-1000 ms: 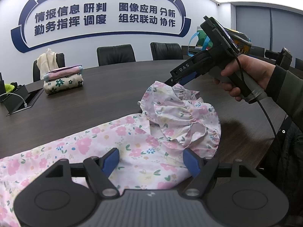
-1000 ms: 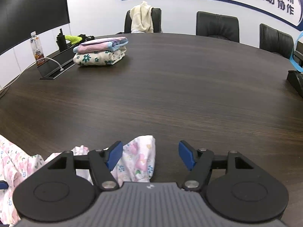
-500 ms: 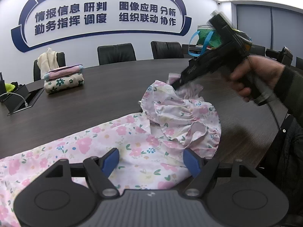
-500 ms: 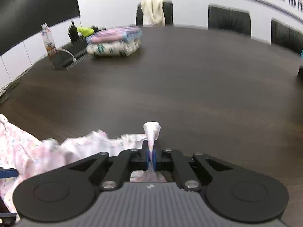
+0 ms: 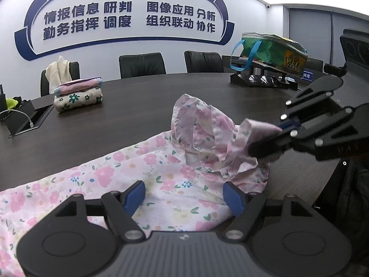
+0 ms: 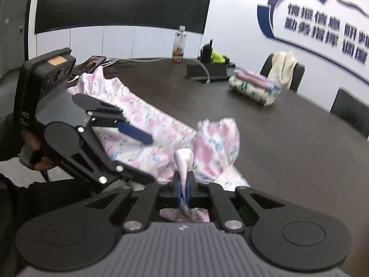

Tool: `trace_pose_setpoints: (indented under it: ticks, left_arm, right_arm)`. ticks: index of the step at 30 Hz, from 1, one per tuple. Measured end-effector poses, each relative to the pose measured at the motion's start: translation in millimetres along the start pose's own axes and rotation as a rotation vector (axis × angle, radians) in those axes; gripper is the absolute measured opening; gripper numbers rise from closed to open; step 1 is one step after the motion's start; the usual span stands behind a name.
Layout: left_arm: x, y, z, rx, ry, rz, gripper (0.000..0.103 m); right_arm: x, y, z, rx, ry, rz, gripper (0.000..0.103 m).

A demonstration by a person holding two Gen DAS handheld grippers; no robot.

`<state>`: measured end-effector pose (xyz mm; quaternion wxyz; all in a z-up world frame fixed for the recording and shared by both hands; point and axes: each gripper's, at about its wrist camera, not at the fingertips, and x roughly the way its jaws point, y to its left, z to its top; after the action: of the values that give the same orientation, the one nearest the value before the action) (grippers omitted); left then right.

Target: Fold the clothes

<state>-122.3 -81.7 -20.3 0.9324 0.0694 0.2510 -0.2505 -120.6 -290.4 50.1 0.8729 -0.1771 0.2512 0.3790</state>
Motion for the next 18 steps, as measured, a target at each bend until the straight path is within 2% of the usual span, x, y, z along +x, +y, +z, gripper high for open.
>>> trace_pose_setpoints:
  ticks: [1, 3, 4, 5, 9, 12, 13, 15, 17, 18]
  left_arm:
    - [-0.2, -0.1, -0.3, 0.001, 0.0, 0.001, 0.073]
    - [-0.4, 0.0, -0.4, 0.002, 0.001, 0.004, 0.073]
    - [-0.6, 0.3, -0.6, 0.001, 0.001, 0.005, 0.073]
    - [-0.8, 0.6, -0.8, 0.0, 0.001, 0.005, 0.073]
    - [-0.4, 2.9, 0.5, -0.002, 0.001, 0.004, 0.073]
    - [-0.2, 3.3, -0.2, 0.003, -0.001, 0.005, 0.073]
    - [-0.1, 3.3, -0.3, 0.004, -0.001, 0.005, 0.073]
    - [0.1, 3.4, -0.3, 0.007, -0.001, 0.004, 0.073]
    - [0.5, 3.5, 0.1, 0.01, -0.001, 0.004, 0.073]
    - [0.6, 3.7, 0.4, 0.009, 0.0, 0.004, 0.073]
  right_arm:
    - [-1.1, 0.9, 0.1, 0.0, -0.002, 0.007, 0.008]
    - [-7.0, 0.9, 2.8, -0.006, -0.019, 0.036, 0.029]
    - [-11.6, -0.1, 4.4, -0.008, -0.044, 0.032, 0.05]
    - [-16.1, -2.7, 6.7, -0.002, -0.078, 0.023, 0.054]
    - [-33.6, -27.2, 12.8, 0.101, -0.186, -0.075, 0.055]
    - [-35.8, -50.1, 9.1, 0.215, -0.19, -0.216, 0.058]
    - [-35.0, -56.3, 6.4, 0.248, -0.188, -0.235, 0.058]
    - [-36.1, -66.0, -1.9, 0.293, -0.196, -0.219, 0.062]
    - [-35.8, -68.1, -6.8, 0.301, -0.204, -0.204, 0.074]
    - [-35.4, -67.5, -7.8, 0.295, -0.203, -0.204, 0.074]
